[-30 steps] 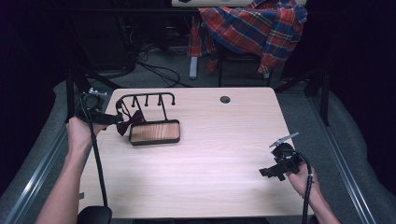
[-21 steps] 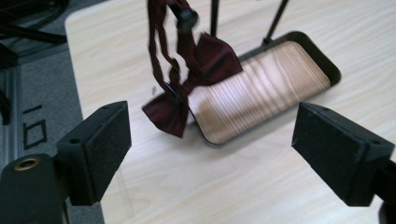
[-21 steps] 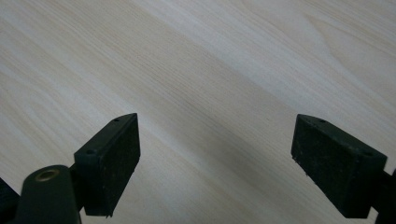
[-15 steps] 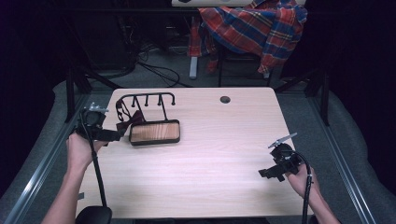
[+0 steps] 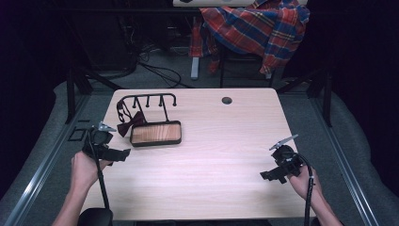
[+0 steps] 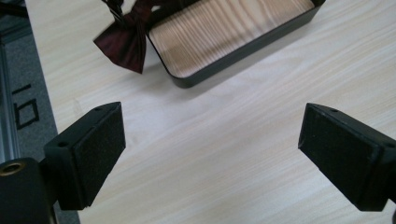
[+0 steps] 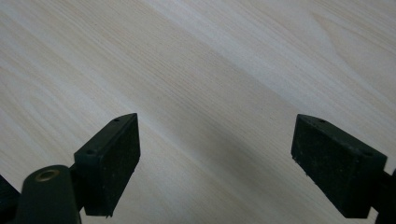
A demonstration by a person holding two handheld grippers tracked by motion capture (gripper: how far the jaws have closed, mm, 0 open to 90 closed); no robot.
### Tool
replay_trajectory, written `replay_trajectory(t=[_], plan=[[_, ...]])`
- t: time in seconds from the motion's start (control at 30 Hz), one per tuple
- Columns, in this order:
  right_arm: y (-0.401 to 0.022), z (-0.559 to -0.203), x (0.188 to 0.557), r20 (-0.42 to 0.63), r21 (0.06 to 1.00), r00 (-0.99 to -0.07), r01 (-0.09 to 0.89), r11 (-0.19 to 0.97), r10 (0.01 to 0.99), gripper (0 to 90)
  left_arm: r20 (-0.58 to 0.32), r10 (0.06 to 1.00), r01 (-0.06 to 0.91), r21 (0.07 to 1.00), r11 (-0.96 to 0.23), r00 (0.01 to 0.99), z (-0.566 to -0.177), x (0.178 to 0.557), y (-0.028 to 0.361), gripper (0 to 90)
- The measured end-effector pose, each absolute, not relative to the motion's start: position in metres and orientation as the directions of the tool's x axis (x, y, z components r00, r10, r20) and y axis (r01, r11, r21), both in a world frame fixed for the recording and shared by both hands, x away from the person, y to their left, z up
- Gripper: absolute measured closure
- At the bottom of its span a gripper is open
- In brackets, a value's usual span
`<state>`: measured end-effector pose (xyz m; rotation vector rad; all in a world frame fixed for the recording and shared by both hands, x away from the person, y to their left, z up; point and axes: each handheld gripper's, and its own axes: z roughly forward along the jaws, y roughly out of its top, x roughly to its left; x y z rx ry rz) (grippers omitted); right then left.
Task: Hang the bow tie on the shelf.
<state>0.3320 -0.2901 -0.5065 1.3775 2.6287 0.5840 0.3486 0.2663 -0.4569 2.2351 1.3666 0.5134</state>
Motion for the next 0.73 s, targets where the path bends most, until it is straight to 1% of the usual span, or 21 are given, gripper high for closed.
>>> replay_trajectory(t=[0.3, 0.4, 0.5, 0.73], plan=[[-0.289, -0.507, 0.333, 0.076, 0.38, -0.59, 0.763, 0.523, 0.804, 15.5, 0.038, 0.905, 0.755, 0.537, -0.375, 0.423, -0.478, 0.338, 0.27, 6.0], [-0.289, -0.507, 0.332, 0.082, 0.389, -0.589, 0.762, 0.518, 0.804, 15.5, 0.033, 0.908, 0.761, 0.534, -0.369, 0.418, -0.48, 0.337, 0.27, 5.3], [-0.289, -0.507, 0.333, 0.066, 0.382, -0.59, 0.76, 0.526, 0.804, 15.5, 0.03, 0.905, 0.768, 0.518, -0.377, 0.424, -0.485, 0.338, 0.272, 4.9], [-0.29, -0.508, 0.333, 0.077, 0.382, -0.591, 0.761, 0.524, 0.803, 15.5, 0.023, 0.907, 0.772, 0.516, -0.37, 0.42, -0.488, 0.338, 0.275, 3.5]])
